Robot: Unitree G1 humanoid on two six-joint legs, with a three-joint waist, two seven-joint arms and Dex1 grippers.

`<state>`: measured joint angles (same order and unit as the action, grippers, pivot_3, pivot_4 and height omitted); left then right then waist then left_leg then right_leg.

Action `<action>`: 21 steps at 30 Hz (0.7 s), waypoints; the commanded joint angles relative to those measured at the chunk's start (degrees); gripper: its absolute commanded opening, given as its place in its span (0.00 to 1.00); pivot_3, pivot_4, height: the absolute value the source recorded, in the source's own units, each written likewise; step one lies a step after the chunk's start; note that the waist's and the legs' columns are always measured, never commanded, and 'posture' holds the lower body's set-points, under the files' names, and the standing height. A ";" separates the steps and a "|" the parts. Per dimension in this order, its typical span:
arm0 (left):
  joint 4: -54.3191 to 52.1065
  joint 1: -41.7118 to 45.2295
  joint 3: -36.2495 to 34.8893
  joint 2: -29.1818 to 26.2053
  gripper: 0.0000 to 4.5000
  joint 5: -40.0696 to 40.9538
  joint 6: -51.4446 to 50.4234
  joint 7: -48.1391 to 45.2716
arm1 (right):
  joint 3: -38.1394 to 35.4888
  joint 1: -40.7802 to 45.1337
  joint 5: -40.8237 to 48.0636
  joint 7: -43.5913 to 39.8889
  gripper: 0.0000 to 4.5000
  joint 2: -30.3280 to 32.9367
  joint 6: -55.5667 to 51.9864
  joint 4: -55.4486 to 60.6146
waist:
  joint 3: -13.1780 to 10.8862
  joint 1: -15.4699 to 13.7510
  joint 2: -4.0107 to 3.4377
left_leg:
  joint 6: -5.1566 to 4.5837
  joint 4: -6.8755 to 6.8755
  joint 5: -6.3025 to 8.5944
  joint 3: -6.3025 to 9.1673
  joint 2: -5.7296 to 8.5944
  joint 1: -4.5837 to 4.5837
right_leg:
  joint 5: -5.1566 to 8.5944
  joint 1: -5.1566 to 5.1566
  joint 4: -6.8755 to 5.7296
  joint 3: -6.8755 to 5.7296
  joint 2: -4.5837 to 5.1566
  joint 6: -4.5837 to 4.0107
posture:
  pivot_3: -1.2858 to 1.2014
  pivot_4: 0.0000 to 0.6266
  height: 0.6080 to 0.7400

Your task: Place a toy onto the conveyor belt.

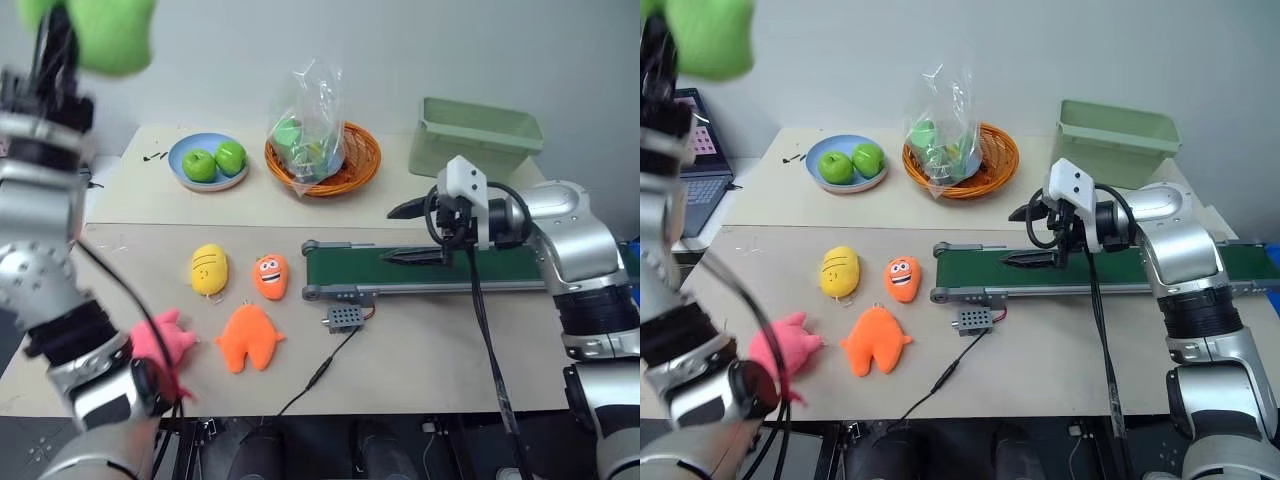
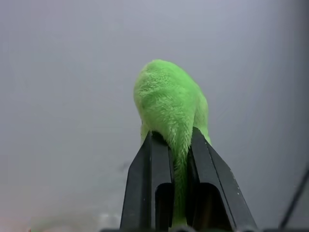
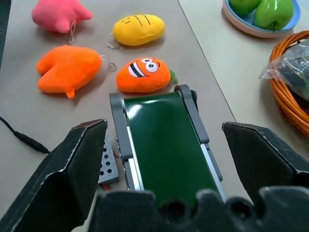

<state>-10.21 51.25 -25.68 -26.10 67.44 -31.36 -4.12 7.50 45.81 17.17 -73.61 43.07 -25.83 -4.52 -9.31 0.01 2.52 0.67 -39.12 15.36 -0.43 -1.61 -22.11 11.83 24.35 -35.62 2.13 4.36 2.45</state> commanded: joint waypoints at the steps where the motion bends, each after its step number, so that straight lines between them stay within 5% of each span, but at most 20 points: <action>1: -3.47 0.44 18.84 -7.36 0.06 -20.66 0.23 -8.09 | -3.77 -0.81 2.12 1.22 1.00 1.48 -1.49 3.85 | 0.00 0.54 -0.04 | 0.00 0.05 0.00 -0.04 0.01 0.02 | 0.00 0.01 0.03 0.07 0.00 0.01 | 0.52 0.24 1.00; 8: 4.46 -1.98 44.91 -15.92 0.06 -59.60 26.42 -22.86 | -6.94 -3.75 3.97 3.68 1.00 3.10 -3.89 8.56 | -0.30 0.88 -0.55 | -0.01 0.27 -0.01 -0.10 -0.04 -0.01 | 0.01 0.09 0.56 0.08 -0.15 0.00 | 0.52 0.24 1.00; 14: 15.53 -4.85 50.08 -14.77 0.06 -77.12 50.16 -22.69 | -8.81 -6.16 5.23 5.35 1.00 4.44 -5.55 11.56 | -0.38 0.48 -0.69 | -0.04 0.21 0.00 -0.11 -0.09 -0.08 | 0.01 0.13 0.52 0.05 -0.15 0.00 | 0.52 0.24 1.00; 21: 23.84 -6.27 50.67 -14.25 0.06 -90.28 66.14 -18.07 | -10.10 -7.57 6.88 6.79 1.00 5.91 -7.02 13.68 | -0.38 -0.13 -0.69 | -0.09 0.08 0.02 -0.20 -0.04 -0.17 | -0.05 0.12 0.52 0.06 -0.04 0.11 | 0.52 0.24 1.00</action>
<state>13.07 45.20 25.71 -40.61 -19.45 30.19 -24.68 0.01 37.86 22.80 -67.40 47.89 -32.41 6.90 -9.69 -0.11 1.83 0.58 -39.04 15.39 -0.63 -1.65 -22.27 11.78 24.48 -35.10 2.19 4.32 2.56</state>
